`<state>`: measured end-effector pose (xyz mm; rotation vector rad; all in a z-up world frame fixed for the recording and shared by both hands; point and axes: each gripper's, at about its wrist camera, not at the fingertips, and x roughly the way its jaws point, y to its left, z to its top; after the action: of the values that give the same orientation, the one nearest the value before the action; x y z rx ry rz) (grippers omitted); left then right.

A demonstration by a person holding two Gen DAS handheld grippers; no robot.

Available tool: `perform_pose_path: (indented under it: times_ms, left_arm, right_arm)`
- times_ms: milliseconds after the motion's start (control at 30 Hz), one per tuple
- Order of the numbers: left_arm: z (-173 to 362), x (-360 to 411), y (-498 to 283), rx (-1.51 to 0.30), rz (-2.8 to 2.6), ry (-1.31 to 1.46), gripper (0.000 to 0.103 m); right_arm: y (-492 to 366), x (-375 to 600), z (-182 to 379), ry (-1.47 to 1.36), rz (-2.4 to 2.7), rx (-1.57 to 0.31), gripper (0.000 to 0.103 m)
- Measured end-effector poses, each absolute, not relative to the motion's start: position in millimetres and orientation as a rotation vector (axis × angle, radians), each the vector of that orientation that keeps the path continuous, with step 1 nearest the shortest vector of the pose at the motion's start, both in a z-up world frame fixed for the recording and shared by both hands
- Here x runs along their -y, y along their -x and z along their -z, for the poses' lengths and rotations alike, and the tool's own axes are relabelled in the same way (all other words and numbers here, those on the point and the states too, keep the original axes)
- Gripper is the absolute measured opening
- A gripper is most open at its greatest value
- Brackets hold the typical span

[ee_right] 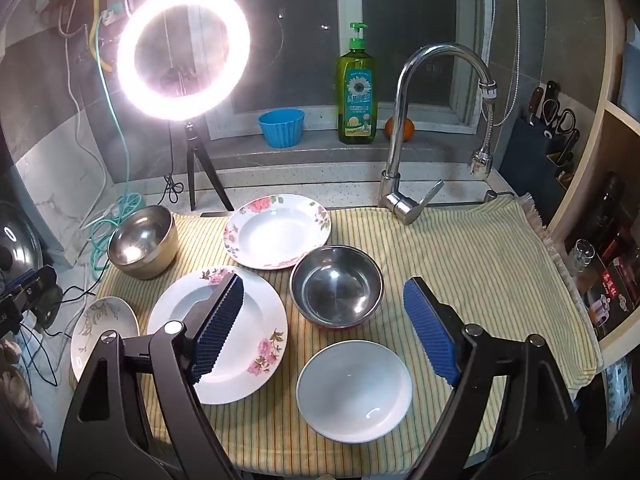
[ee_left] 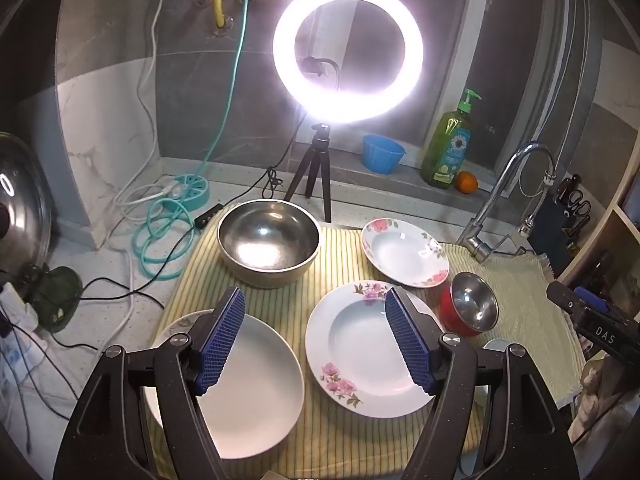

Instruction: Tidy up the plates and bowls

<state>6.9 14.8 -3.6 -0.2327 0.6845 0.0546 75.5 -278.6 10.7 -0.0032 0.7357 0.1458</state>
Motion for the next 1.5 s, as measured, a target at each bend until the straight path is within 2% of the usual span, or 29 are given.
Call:
perform_pose_path:
  times_ms: [1500]
  left_arm:
    - [9.1, -13.6, -17.5, -0.695, -0.046, 0.255, 0.073]
  right_arm:
    - [-77.3, 274.4, -6.5, 0.01, -0.137, -0.733, 0.085]
